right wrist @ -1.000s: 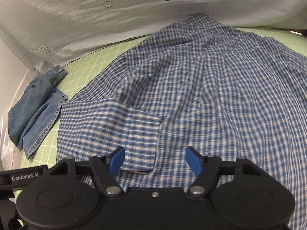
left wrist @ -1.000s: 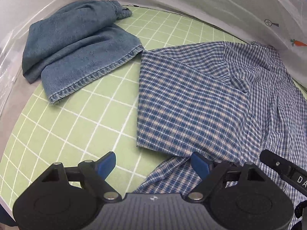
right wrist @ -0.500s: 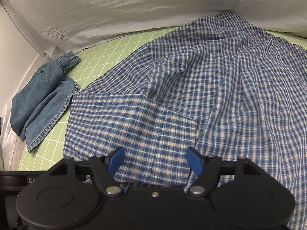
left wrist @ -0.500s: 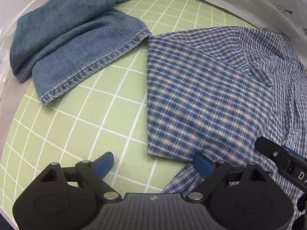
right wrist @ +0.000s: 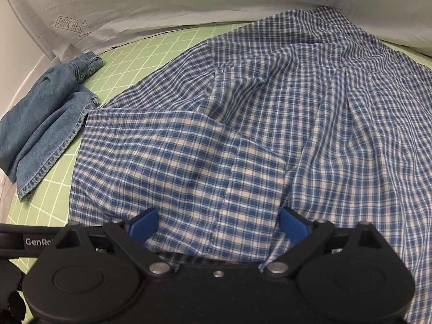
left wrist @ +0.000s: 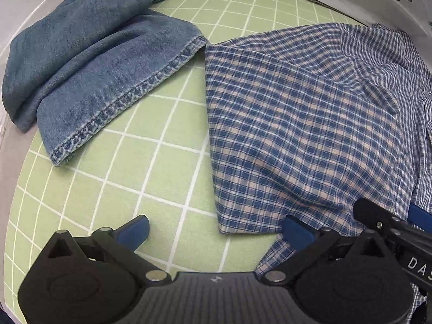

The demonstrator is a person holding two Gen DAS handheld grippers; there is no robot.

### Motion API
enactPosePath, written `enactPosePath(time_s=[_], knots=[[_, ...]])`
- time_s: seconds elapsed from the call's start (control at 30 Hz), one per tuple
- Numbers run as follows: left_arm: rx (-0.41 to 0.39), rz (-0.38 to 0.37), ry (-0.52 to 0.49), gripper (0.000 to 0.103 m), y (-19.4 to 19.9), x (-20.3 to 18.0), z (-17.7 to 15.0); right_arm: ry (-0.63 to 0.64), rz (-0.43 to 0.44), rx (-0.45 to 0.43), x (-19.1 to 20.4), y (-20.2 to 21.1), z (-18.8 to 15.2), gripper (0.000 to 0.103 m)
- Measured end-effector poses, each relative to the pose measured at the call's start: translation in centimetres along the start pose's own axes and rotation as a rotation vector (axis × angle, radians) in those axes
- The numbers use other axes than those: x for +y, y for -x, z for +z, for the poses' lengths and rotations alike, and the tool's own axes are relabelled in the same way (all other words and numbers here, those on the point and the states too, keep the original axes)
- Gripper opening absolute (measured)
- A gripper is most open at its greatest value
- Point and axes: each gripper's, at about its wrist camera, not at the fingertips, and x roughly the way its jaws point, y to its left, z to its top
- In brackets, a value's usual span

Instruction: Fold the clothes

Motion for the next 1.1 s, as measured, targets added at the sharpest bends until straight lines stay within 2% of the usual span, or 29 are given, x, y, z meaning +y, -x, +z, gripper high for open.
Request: enactPosePath(time_s=[0.03,0.13,0.2,0.43,0.67,0.83,0.93,1.1], knots=[[0.0,-0.001,0.001,0.103,0.0,0.0,0.0,0.003,0.007,-0.008,-0.1,0.2,0.0,0.066],[0.003,0.0,0.003,0.103,0.1,0.0,0.0,0.015,0.05,-0.012,-0.3,0.7,0.2,0.035],[0.004,0.004,0.011,0.103,0.1,0.2,0.0,0.034,0.077,-0.016,-0.3,1.2,0.2,0.027],[-0.093,-0.032,0.01,0.102,3.1,-0.5,-0.1,0.045,0.133,-0.138,-1.0,5.7,0.1,0.025],[-0.19,-0.08,-0.021,0.103,7.0,-3.0,-0.4,-0.008,0.062,-0.255,-4.7,9.6,0.1,0.025],[-0.23,-0.144,-0.031,0.103,8.5,-5.7,-1.4,-0.106,-0.022,-0.31,-10.4,11.3,0.3,0.025],[-0.254,-0.113,-0.052,0.103,9.2,-7.6,-1.7,-0.174,-0.069,-0.314,-14.8,11.5,0.2,0.025],[-0.266,-0.077,-0.039,0.103,9.6,-10.2,-1.4,-0.252,-0.09,-0.289,-22.2,10.3,1.1,0.024]])
